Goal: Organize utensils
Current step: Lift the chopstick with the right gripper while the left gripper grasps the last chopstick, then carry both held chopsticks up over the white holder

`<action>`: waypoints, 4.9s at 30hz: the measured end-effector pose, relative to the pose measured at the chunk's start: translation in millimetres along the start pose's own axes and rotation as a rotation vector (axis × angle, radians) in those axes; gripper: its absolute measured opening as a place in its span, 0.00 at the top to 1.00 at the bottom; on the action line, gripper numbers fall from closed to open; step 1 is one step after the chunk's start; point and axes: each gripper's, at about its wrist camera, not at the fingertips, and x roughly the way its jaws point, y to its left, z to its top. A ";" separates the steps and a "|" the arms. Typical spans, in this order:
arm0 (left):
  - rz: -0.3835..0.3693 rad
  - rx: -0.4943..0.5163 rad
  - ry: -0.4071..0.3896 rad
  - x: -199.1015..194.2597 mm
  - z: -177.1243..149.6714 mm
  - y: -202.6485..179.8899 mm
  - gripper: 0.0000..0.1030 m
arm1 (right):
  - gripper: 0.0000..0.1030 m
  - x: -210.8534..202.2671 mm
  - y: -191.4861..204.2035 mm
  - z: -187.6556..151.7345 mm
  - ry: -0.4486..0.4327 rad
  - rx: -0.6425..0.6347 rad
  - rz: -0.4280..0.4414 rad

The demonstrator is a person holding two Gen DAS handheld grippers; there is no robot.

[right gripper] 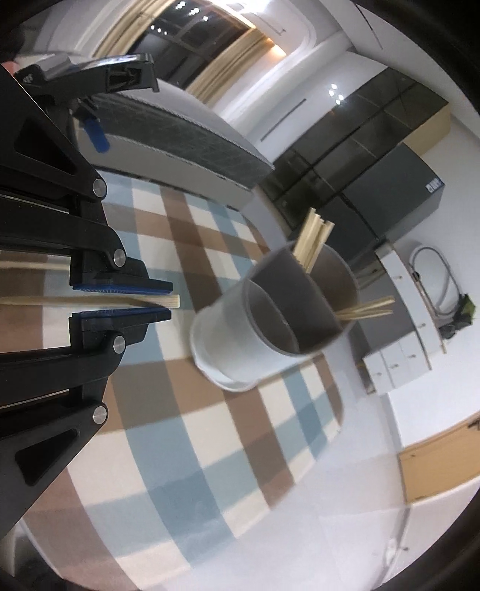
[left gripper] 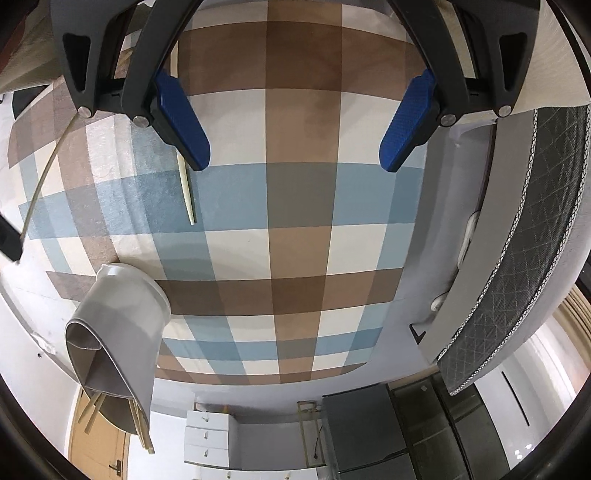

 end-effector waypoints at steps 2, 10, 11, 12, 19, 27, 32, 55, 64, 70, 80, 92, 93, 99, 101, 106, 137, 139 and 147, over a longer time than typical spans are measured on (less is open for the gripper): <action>0.006 0.001 0.013 1.3 0.9 -3.5 0.12 | 0.94 -3.0 0.3 1.7 -0.017 0.010 0.016; -0.109 -0.043 0.140 22.4 9.6 -26.4 0.12 | 0.94 -10.3 -8.5 10.5 -0.045 0.078 0.056; -0.112 -0.057 0.162 28.5 11.9 -28.8 0.12 | 0.94 -11.1 -11.2 11.2 -0.046 0.090 0.054; -0.112 -0.060 0.178 32.8 13.4 -31.3 0.12 | 0.94 -11.3 -12.6 11.6 -0.046 0.098 0.053; -0.064 -0.033 0.226 56.0 22.1 -47.1 0.12 | 0.94 -10.8 -18.6 13.8 -0.041 0.122 0.041; -0.079 -0.001 0.299 71.4 27.9 -58.7 0.41 | 0.94 -9.2 -19.0 16.1 -0.045 0.120 0.038; -0.121 -0.023 0.319 72.3 34.7 -65.0 0.53 | 0.94 -7.8 -21.4 16.6 -0.045 0.125 0.035; -0.283 -0.056 0.077 -11.2 39.6 -47.0 1.00 | 0.94 -19.9 1.2 5.3 -0.087 -0.025 -0.012; -0.355 -0.043 -0.059 -47.4 43.5 -26.2 1.00 | 0.94 -35.5 26.6 -10.4 -0.109 -0.117 -0.009; -0.380 0.001 -0.145 -68.5 36.9 -24.0 1.00 | 0.94 -46.8 38.6 -18.1 -0.119 -0.157 -0.005; -0.399 0.052 -0.193 -86.7 33.4 -23.5 1.00 | 0.94 -62.1 52.3 -21.7 -0.131 -0.184 -0.052; -0.421 0.101 -0.204 -103.6 35.5 -28.8 1.00 | 0.94 -76.5 56.7 -17.4 -0.159 -0.197 -0.077; -0.423 0.104 -0.207 -105.1 35.9 -30.4 1.00 | 0.94 -77.1 56.3 -16.2 -0.161 -0.195 -0.079; -0.437 0.106 -0.217 -117.1 43.8 -36.1 1.00 | 0.94 -82.9 52.6 -6.9 -0.180 -0.193 -0.083; -0.445 0.106 -0.225 -124.3 48.4 -37.7 1.00 | 0.94 -85.0 49.6 -1.7 -0.189 -0.187 -0.082; -0.471 0.112 -0.245 -141.0 64.1 -45.6 1.00 | 0.94 -90.7 44.1 15.2 -0.222 -0.193 -0.080; -0.578 0.055 -0.395 -153.1 215.2 -49.9 1.00 | 0.94 -78.7 63.4 185.4 -0.402 -0.302 -0.104; -0.570 0.045 -0.393 -145.3 220.4 -47.6 1.00 | 0.94 -71.6 66.1 191.2 -0.401 -0.313 -0.099; -0.555 0.003 -0.344 -103.0 224.2 -43.8 1.00 | 0.94 -33.6 74.7 202.9 -0.362 -0.378 -0.087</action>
